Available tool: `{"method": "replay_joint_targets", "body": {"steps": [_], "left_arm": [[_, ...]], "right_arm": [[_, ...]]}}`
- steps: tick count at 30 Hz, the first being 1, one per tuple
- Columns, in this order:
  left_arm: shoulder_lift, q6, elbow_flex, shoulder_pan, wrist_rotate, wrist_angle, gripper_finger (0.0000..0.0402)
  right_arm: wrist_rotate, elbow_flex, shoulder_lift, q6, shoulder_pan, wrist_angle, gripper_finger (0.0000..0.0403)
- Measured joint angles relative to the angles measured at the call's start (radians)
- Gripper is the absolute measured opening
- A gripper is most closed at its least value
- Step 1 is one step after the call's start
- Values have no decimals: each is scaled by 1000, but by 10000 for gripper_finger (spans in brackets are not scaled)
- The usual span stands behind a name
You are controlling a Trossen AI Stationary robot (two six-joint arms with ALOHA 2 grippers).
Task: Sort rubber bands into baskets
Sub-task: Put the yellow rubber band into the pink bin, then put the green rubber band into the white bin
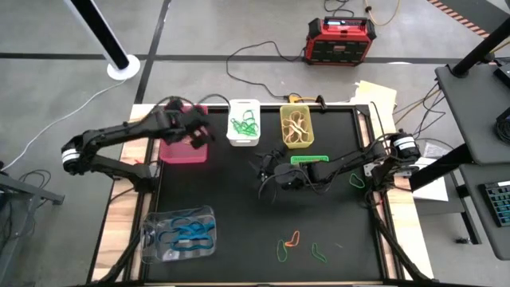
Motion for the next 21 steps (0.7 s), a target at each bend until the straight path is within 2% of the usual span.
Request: {"method": "replay_joint_targets", "body": {"steps": [6, 10, 21], "left_arm": [[9, 13, -4, 211, 103, 12, 0], [17, 2, -6, 304, 112, 16, 12], [18, 24, -8, 329, 124, 30, 127]], "right_arm": [[0, 0, 0, 37, 0, -51, 173], [0, 0, 0, 47, 2, -80, 173], [0, 0, 0, 47, 2, -97, 173]]}}
